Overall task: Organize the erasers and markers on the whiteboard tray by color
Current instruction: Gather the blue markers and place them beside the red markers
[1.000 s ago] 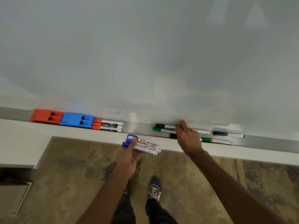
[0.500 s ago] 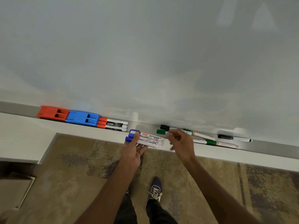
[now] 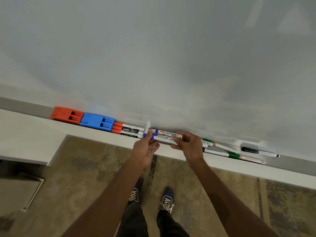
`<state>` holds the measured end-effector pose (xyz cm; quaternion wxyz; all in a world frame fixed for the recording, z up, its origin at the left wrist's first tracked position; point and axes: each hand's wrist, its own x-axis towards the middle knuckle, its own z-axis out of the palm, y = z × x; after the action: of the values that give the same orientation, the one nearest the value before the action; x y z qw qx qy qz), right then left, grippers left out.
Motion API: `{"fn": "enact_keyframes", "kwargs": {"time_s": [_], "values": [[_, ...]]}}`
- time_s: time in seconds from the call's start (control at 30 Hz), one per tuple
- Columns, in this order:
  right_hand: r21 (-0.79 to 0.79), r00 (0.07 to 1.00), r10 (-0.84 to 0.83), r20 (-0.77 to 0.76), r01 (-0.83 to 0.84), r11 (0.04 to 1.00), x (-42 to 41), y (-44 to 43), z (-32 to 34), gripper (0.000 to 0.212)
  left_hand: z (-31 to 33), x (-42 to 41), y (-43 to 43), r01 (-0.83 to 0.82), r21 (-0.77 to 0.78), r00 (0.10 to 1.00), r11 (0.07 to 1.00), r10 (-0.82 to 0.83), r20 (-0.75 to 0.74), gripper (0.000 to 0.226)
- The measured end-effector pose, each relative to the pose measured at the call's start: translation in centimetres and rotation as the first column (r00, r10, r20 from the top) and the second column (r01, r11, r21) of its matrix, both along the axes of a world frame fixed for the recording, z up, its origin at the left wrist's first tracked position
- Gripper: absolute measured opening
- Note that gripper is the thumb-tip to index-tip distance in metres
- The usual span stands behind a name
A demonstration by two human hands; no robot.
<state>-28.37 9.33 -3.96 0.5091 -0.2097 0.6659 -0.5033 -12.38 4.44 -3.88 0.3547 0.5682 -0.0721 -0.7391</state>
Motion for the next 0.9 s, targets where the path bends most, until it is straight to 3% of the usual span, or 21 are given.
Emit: {"fn": "enact_keyframes", "kwargs": {"time_s": [0.07, 0.13, 0.23, 0.3, 0.4, 0.47, 0.57, 0.8, 0.9], "values": [[0.016, 0.999, -0.009, -0.044, 0.009, 1.0, 0.0, -0.7, -0.1, 0.02, 0.2, 0.5, -0.3, -0.057, -0.002, 0.986, 0.998, 0.056, 0.159, 0.027], [0.032, 0.996, 0.004, -0.088, -0.001, 0.999, 0.2, -1.2, -0.4, 0.019, 0.4, 0.9, 0.2, -0.071, -0.087, 0.909, 0.994, 0.1, 0.405, 0.016], [0.052, 0.991, 0.036, -0.131, -0.029, 0.998, 0.5, -1.9, -0.9, 0.017, 0.3, 0.9, 2.1, 0.296, -0.302, 0.648, 0.906, 0.041, 0.761, 0.016], [0.068, 0.985, 0.057, -0.164, -0.047, 0.997, 0.8, -2.3, -1.2, 0.016, -0.5, 0.8, 3.0, 0.606, -0.337, 0.493, 0.721, -0.008, 0.87, 0.028], [0.122, 0.957, 0.094, -0.275, -0.063, 0.991, 1.4, -2.6, -1.5, 0.017, -2.1, 0.6, 3.1, 0.906, -0.194, 0.249, 0.377, -0.102, 0.963, 0.058], [0.181, 0.939, 0.107, -0.327, -0.049, 0.982, 1.9, -2.6, -1.3, 0.025, -3.2, 0.4, 2.8, 0.986, -0.029, 0.038, 0.164, -0.052, 0.998, 0.071], [0.226, 0.956, 0.082, -0.281, -0.017, 0.974, 2.8, -2.6, -0.9, 0.034, -4.3, 0.3, 2.4, 0.983, 0.178, -0.177, 0.038, -0.013, 0.984, 0.078], [0.252, 0.995, -0.089, -0.038, 0.095, 0.963, 3.8, -3.0, 0.0, 0.036, -5.5, 0.6, 2.2, 0.957, 0.29, -0.291, 0.031, 0.056, 0.955, 0.083], [0.245, 0.994, -0.112, -0.004, 0.11, 0.963, 3.8, -2.9, 0.3, 0.023, -5.6, 0.6, 2.2, 0.951, 0.31, -0.31, 0.02, 0.055, 0.949, 0.086]]}}
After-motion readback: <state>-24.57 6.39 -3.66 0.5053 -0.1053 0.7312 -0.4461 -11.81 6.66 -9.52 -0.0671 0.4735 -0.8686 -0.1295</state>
